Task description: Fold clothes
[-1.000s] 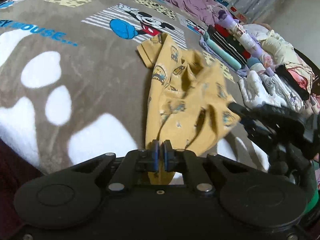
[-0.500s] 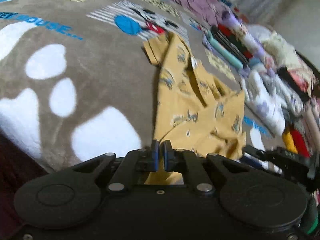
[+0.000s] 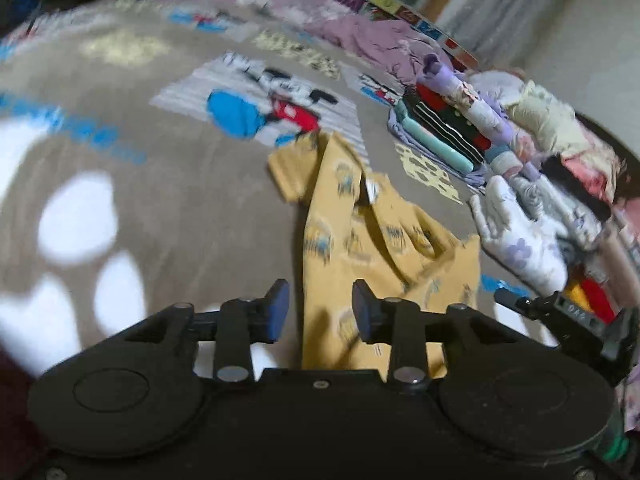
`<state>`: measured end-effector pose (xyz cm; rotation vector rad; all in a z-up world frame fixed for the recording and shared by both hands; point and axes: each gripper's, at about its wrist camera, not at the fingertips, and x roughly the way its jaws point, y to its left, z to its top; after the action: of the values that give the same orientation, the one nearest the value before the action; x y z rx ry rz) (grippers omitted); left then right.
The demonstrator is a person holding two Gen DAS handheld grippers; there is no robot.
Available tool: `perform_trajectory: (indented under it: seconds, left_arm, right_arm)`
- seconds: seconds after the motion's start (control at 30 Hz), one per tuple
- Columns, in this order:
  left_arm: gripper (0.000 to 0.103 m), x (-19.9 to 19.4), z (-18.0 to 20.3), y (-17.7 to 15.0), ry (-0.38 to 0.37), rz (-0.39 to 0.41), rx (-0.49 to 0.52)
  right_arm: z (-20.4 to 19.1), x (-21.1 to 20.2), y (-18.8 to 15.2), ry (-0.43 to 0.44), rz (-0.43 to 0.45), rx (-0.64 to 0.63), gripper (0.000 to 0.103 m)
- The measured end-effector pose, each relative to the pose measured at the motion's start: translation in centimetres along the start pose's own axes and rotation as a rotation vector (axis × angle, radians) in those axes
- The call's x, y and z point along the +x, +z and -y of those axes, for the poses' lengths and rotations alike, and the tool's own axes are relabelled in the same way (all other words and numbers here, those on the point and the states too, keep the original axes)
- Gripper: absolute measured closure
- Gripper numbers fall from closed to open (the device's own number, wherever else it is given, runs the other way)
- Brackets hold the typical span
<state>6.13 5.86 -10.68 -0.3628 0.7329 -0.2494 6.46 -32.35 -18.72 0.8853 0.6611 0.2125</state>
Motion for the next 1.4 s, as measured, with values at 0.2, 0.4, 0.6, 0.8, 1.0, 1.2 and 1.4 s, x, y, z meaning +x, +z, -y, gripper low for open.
perform_trajectory:
  seconds: [0.2, 0.4, 0.6, 0.8, 1.0, 1.2, 1.4]
  left_arm:
    - [0.060, 4.4, -0.3, 4.3, -0.007, -0.038, -0.005]
    - [0.054, 7.4, -1.8, 8.1, -0.076, -0.079, -0.154]
    - [0.045, 10.7, -2.0, 11.0, -0.092, -0.147, -0.190]
    - [0.045, 14.6, -2.8, 11.5, -0.107, -0.237, -0.225]
    - [0.069, 15.3, -3.7, 11.1, -0.129, -0.173, -0.177]
    - [0.084, 16.2, -3.1, 11.7, -0.195, -0.139, -0.050]
    - [0.093, 15.7, -3.4, 13.0, -0.279, -0.047, -0.027]
  right_arm:
    - [-0.5, 1.8, 1.2, 0.038, -0.020, -0.061, 0.035]
    - [-2.2, 3.8, 5.7, 0.076, -0.036, -0.126, 0.029]
    - [-4.2, 9.9, 10.6, 0.109, -0.195, -0.237, 0.023]
    - [-6.3, 16.4, 10.7, 0.130, -0.392, -0.342, 0.023]
    - [-7.6, 17.7, 9.1, 0.258, -0.458, -0.325, 0.023]
    - [-11.5, 18.9, 6.0, 0.254, -0.536, -0.538, 0.079]
    - [-12.3, 16.7, 7.4, 0.238, -0.417, -0.556, 0.084]
